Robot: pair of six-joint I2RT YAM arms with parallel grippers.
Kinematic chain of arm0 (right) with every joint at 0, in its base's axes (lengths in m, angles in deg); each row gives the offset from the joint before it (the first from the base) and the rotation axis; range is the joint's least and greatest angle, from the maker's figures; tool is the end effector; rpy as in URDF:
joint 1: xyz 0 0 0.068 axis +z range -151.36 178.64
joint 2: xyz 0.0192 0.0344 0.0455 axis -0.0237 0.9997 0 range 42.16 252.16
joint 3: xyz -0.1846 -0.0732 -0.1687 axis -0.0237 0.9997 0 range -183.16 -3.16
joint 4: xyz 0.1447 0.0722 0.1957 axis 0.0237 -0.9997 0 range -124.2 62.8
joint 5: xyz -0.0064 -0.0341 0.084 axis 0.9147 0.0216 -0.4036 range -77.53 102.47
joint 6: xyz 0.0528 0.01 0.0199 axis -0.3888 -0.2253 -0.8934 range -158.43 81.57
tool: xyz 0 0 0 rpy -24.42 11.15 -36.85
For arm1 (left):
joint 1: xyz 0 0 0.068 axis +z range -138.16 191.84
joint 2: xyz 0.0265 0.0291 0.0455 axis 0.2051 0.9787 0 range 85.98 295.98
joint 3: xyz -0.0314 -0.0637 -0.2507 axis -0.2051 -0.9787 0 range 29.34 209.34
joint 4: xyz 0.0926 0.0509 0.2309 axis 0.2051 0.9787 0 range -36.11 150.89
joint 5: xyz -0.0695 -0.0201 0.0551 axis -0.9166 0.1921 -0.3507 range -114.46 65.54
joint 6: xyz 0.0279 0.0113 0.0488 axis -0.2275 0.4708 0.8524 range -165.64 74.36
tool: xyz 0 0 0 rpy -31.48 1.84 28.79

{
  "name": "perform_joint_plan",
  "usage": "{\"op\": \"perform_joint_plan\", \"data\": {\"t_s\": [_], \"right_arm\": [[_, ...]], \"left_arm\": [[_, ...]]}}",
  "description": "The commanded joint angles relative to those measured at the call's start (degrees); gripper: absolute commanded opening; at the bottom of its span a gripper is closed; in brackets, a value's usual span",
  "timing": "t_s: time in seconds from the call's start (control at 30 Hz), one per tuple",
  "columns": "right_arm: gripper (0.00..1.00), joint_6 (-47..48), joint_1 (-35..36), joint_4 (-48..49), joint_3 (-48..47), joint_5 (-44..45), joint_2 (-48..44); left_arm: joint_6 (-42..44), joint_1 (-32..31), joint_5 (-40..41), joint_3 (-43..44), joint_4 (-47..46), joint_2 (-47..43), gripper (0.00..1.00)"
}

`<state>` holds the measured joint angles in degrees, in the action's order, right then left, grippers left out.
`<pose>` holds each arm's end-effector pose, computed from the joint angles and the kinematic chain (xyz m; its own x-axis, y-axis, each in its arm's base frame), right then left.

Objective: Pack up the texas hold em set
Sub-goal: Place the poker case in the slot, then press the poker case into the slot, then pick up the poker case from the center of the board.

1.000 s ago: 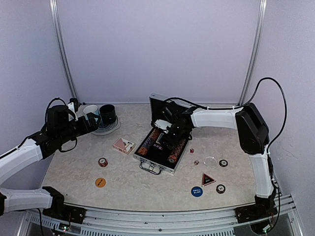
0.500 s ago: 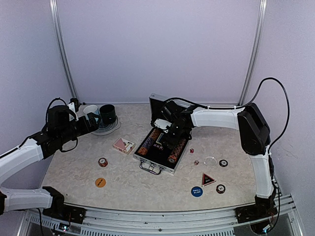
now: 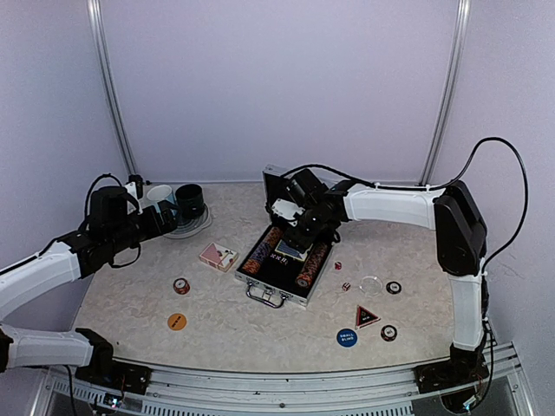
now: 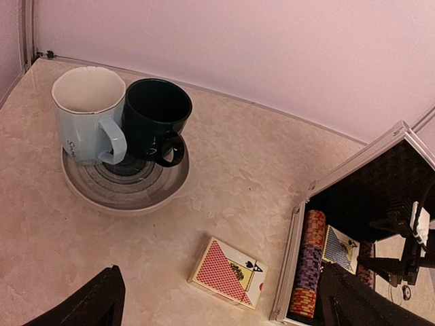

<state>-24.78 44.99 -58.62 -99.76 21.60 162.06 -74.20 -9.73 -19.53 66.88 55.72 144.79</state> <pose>0.3170 0.3229 0.1997 -0.3940 -0.7504 -0.5307 -0.7657 0.5874 -0.2621 0.2223 -0.0841 0.2536 -0.4604 -0.3302 -0.8240 0.0826 0.9083 -0.4101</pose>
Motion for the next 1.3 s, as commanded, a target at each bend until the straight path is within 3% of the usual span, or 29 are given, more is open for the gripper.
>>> {"op": "perform_joint_plan", "data": {"t_s": [0.0,0.3,0.67,0.83,1.07,1.27], "right_arm": [[0.71,-0.9,0.4,1.1,0.6,5.2,1.9],[0.58,0.7,0.2,2.4,-1.3,9.4,5.4],[0.53,1.3,-0.1,3.5,-1.2,13.4,7.6],[0.53,0.5,-0.1,4.1,-0.2,9.4,6.0],[0.62,-2.9,0.1,14.5,8.1,-7.5,-4.4],[0.80,-4.7,3.1,19.7,8.2,-14.1,-6.4]], "left_arm": [[-0.4,-0.6,0.6,-0.5,-1.3,0.2,0.99],[-0.4,-1.2,1.0,-0.4,-1.4,0.3,0.99],[-0.4,-1.5,1.3,-0.5,-1.4,0.1,0.99],[-0.4,-1.5,1.5,-0.7,-1.4,0.2,0.99],[-0.3,-1.6,1.9,-0.2,-3.8,2.7,0.99],[-1.0,-1.6,3.0,-0.9,-4.5,4.1,0.99]]}}
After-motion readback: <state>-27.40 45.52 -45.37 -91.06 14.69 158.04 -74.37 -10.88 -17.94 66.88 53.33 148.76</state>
